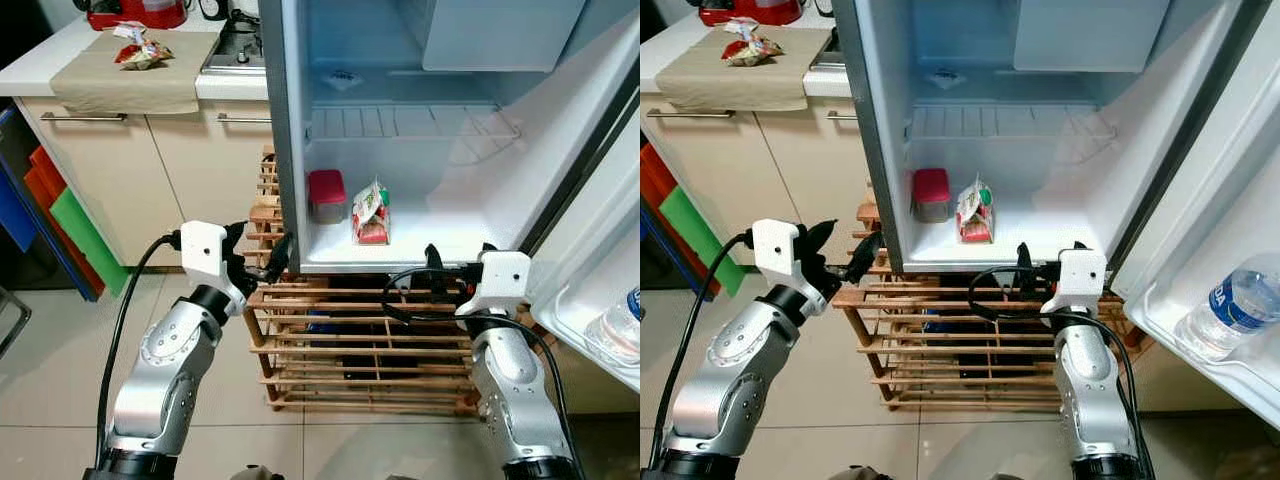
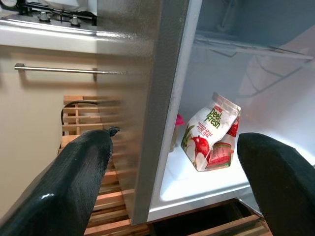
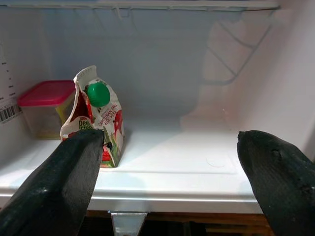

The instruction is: Restocking fridge

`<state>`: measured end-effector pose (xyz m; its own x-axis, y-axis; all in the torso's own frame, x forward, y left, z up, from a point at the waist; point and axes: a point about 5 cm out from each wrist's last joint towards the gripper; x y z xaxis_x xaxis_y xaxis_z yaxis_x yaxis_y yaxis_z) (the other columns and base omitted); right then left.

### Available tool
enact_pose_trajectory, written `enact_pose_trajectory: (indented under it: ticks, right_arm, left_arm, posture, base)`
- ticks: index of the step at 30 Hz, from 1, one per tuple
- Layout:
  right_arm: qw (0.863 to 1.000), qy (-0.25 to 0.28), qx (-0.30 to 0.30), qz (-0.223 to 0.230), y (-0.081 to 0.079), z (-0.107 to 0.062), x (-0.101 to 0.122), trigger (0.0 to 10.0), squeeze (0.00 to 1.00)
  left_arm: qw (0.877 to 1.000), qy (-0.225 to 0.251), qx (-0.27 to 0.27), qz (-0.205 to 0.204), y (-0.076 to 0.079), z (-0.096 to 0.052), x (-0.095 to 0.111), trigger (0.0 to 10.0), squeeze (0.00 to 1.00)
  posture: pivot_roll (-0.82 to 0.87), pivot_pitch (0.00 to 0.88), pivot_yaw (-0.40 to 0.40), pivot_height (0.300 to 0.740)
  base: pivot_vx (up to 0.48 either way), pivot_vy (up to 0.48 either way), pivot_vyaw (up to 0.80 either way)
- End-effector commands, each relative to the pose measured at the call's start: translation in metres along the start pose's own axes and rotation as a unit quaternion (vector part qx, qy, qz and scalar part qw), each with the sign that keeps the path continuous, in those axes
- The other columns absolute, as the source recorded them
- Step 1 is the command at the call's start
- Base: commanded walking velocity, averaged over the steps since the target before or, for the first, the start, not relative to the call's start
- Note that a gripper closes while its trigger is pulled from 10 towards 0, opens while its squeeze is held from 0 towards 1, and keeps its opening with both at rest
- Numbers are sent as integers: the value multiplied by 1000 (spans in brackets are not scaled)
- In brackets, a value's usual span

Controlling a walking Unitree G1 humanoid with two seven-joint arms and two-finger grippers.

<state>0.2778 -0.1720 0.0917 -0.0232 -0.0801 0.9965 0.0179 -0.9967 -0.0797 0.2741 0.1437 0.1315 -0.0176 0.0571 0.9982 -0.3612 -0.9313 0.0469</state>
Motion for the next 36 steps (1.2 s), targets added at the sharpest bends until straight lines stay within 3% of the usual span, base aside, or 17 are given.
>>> enact_pose_trajectory:
  ticks: [1, 22, 26, 29, 36]
  right_arm:
    - [1000, -4, -7, 1, 1, 1, 0, 10000, 0]
    - [1000, 6, -9, -9, 0, 4, 6, 10000, 0]
    - [1000, 1, -7, -16, 2, -1, 3, 10000, 0]
    - [1000, -5, -10, -18, 5, -5, 0, 10000, 0]
    - [1000, -13, -19, -20, 8, -11, -4, 10000, 0]
  left_arm:
    - [1000, 4, 7, 11, 0, 2, 3, 10000, 0]
    - [1000, 17, 9, 21, 3, 20, 10, 10000, 0]
    - [1000, 21, 3, 11, 3, 23, 9, 10000, 0]
    - [999, 16, -6, 38, 5, 23, 8, 10000, 0]
    - [999, 24, -20, 24, 10, 23, 8, 10000, 0]
  posture:
    - [-25, 0, 24, 740]
    - [-45, 0, 33, 740]
    - [-50, 0, 35, 740]
    - [-50, 0, 35, 740]
    - [-68, 0, 50, 740]
  base:
    - [0, 0, 0]
    - [-269, 0, 0]
    - [0, 0, 0]
    - [0, 0, 0]
    - [222, -403, 0]
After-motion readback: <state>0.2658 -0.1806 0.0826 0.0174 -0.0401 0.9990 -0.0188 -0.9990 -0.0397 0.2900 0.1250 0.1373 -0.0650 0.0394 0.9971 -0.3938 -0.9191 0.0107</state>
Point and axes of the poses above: a point about 5 cm out from each wrist's last joint towards the gripper, its own z axis pointing out of the wrist towards the gripper, its own x axis along the axis of the wrist's last joint, y = z × x, and after that the axes turned 5 degrees about z, right-handed
